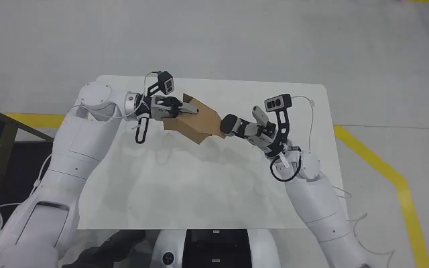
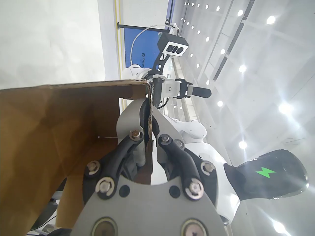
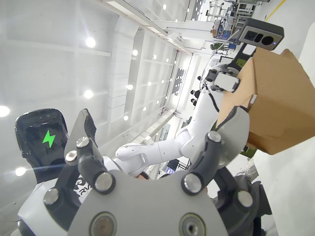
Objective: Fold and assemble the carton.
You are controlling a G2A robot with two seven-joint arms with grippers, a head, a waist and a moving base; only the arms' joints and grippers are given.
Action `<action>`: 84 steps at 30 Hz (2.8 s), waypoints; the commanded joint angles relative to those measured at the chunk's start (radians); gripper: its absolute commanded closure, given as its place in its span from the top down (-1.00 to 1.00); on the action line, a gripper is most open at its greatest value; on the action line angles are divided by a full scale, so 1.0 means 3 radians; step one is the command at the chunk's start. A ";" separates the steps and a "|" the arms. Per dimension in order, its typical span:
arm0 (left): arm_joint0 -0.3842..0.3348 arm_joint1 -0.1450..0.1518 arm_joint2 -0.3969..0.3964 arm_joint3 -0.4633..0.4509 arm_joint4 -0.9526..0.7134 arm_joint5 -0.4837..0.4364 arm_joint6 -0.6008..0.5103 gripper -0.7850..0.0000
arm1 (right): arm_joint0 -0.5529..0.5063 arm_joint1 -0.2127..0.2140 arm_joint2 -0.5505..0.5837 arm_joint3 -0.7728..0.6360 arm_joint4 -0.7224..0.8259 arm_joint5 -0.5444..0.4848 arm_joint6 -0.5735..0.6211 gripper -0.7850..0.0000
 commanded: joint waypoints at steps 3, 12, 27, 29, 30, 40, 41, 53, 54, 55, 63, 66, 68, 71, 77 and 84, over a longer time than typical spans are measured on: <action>-0.0021 -0.0014 0.0013 0.0046 -0.0143 0.0068 -0.0077 -1.00 | -0.0018 -0.0001 -0.0016 0.0003 -0.0008 -0.0010 -0.0003 1.00; -0.0095 -0.0050 0.0065 0.0151 -0.0327 0.0148 -0.0186 -1.00 | 0.0008 -0.0025 -0.0123 0.0021 0.0028 -0.0099 0.0034 1.00; -0.0153 -0.0072 0.0072 0.0268 -0.0394 0.0166 -0.0203 -1.00 | 0.0005 -0.0031 -0.0144 0.0023 -0.0028 -0.0153 0.0034 1.00; -0.0156 -0.0074 0.0072 0.0271 -0.0394 0.0161 -0.0204 -1.00 | -0.0008 -0.0027 -0.0145 -0.0006 -0.0093 -0.0110 0.0005 1.00; -0.0158 -0.0074 0.0071 0.0269 -0.0394 0.0161 -0.0204 -1.00 | -0.0011 -0.0025 -0.0150 -0.0016 -0.0136 -0.0083 -0.0017 1.00; -0.0131 -0.0063 0.0062 0.0188 -0.0249 0.0123 -0.0142 -1.00 | 0.0026 -0.0035 -0.0225 -0.0043 -0.0278 0.0019 -0.0147 1.00; -0.0126 -0.0062 0.0061 0.0183 -0.0243 0.0124 -0.0140 -1.00 | 0.0028 -0.0035 -0.0226 -0.0050 -0.0290 0.0021 -0.0157 1.00; -0.0100 -0.0061 0.0058 0.0150 -0.0229 0.0150 -0.0132 -1.00 | 0.0026 -0.0042 -0.0268 -0.0101 -0.0242 0.0086 -0.0187 1.00; -0.0099 -0.0062 0.0059 0.0151 -0.0233 0.0157 -0.0139 -1.00 | 0.0033 -0.0044 -0.0273 -0.0098 -0.0226 0.0089 -0.0183 1.00; -0.0098 -0.0063 0.0061 0.0154 -0.0246 0.0170 -0.0150 -1.00 | 0.0042 -0.0045 -0.0277 -0.0093 -0.0218 0.0091 -0.0180 1.00; -0.0106 -0.0072 0.0069 0.0186 -0.0328 0.0211 -0.0217 -1.00 | 0.0112 -0.0067 -0.0338 -0.0051 -0.0161 0.0082 -0.0175 1.00; -0.0113 -0.0075 0.0071 0.0207 -0.0354 0.0226 -0.0248 -1.00 | 0.0133 -0.0074 -0.0353 -0.0035 -0.0146 0.0074 -0.0183 1.00; -0.0119 -0.0077 0.0072 0.0225 -0.0375 0.0239 -0.0266 -1.00 | 0.0146 -0.0079 -0.0364 -0.0027 -0.0136 0.0066 -0.0183 1.00; -0.0130 -0.0081 0.0074 0.0262 -0.0402 0.0254 -0.0303 -1.00 | 0.0161 -0.0086 -0.0377 -0.0014 -0.0128 0.0050 -0.0188 1.00; -0.0149 -0.0090 0.0090 0.0306 -0.0434 0.0262 -0.0345 -1.00 | 0.0193 -0.0099 -0.0400 0.0006 -0.0112 0.0013 -0.0178 1.00; -0.0165 -0.0099 0.0104 0.0335 -0.0438 0.0258 -0.0357 -1.00 | 0.0216 -0.0109 -0.0407 0.0028 -0.0103 -0.0010 -0.0172 1.00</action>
